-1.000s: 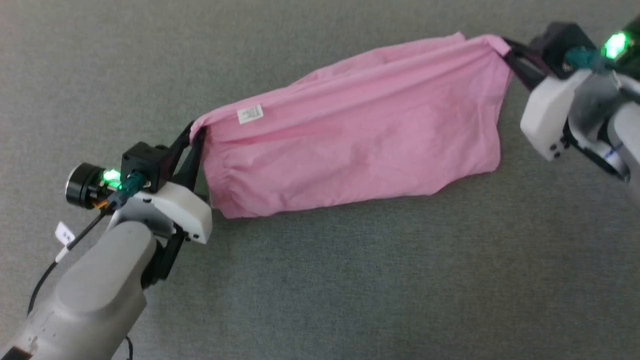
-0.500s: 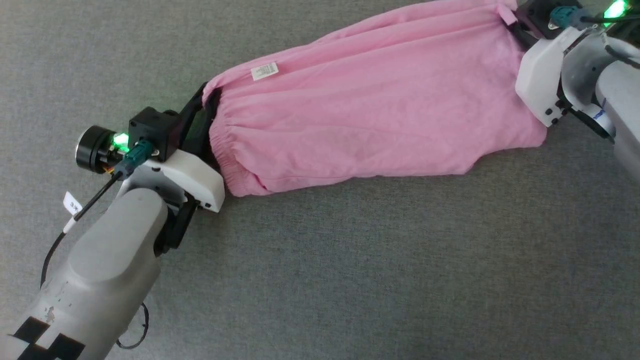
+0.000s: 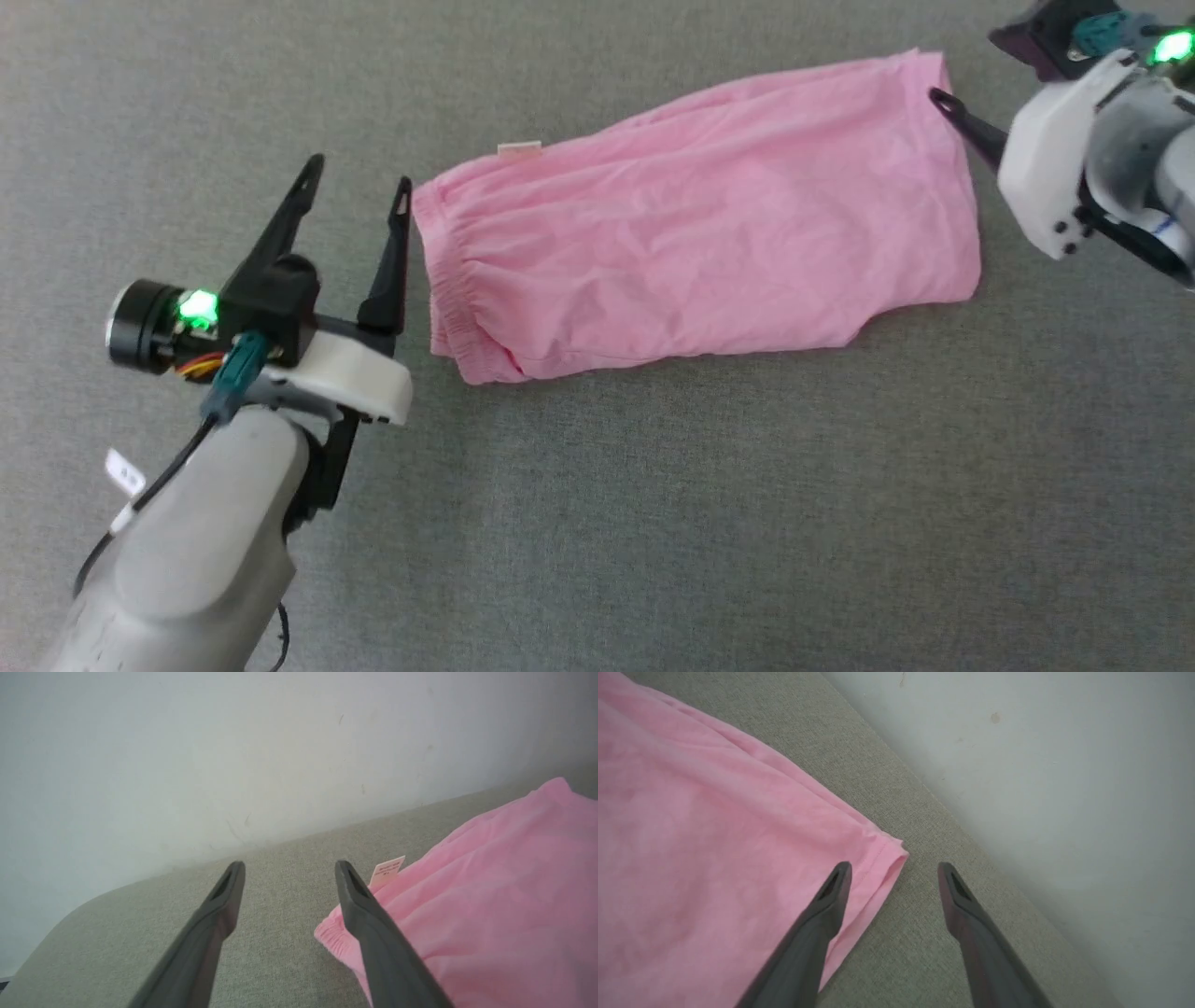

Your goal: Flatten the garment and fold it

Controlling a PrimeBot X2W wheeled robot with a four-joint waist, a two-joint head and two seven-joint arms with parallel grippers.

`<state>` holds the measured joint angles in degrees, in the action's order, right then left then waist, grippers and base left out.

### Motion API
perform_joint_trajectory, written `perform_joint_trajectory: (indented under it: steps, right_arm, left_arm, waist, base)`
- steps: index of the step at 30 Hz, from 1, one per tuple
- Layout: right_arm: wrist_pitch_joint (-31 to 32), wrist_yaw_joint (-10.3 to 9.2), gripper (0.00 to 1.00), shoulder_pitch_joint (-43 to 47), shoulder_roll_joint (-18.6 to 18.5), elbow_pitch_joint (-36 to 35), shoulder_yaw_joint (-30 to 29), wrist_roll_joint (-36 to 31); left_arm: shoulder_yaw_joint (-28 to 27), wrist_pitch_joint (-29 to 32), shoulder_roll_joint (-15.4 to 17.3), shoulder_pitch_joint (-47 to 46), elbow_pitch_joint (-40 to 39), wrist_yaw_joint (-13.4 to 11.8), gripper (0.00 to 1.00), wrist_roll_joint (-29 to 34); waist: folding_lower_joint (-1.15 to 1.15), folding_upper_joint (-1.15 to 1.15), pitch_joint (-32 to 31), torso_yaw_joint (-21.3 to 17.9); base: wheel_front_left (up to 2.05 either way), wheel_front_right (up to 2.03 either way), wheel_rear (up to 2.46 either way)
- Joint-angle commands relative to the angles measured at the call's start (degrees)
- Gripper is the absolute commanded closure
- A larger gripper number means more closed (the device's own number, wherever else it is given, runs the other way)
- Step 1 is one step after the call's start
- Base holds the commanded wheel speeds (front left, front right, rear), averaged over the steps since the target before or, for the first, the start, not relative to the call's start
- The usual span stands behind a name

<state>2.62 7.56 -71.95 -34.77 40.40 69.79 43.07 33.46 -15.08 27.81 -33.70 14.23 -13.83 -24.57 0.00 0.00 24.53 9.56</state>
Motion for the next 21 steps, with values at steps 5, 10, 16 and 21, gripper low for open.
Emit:
perform_joint_trajectory:
  steps: [5, 10, 16, 21]
  right_arm:
    - [12.88, -0.08, 0.0, -1.06, -6.65, -9.42, 2.59, 7.61]
    - [27.17, -0.08, 0.0, -0.9, -10.4, -14.94, 3.24, 13.76]
    - [33.37, -0.08, 0.0, 1.29, -9.24, -10.95, 2.13, 18.82]
    - [32.83, -0.08, 0.0, 3.22, -7.35, -5.3, 1.27, 19.37]
  left_arm:
    - [-7.6, 0.09, -0.4, 8.61, -10.66, -5.19, 0.0, 5.38]
    - [-12.68, 0.08, -3.69, 14.26, -16.45, -7.96, 0.0, 9.16]
    - [-16.79, 0.08, -8.95, 18.2, -19.43, -8.22, 0.0, 12.87]
    - [-18.6, 0.08, -12.65, 19.28, -19.39, -5.75, 0.0, 14.81]
  waist:
    - [0.0, 0.0, -6.05, 0.08]
    - [0.0, 0.0, -6.04, 1.4]
    - [0.0, 0.0, -4.26, 3.73]
    - [0.0, 0.0, -2.21, 5.96]
  base:
    - [0.0, 0.0, 0.0]
    - [0.0, 0.0, 0.0]
    - [0.0, 0.0, 0.0]
    - [0.0, 0.0, 0.0]
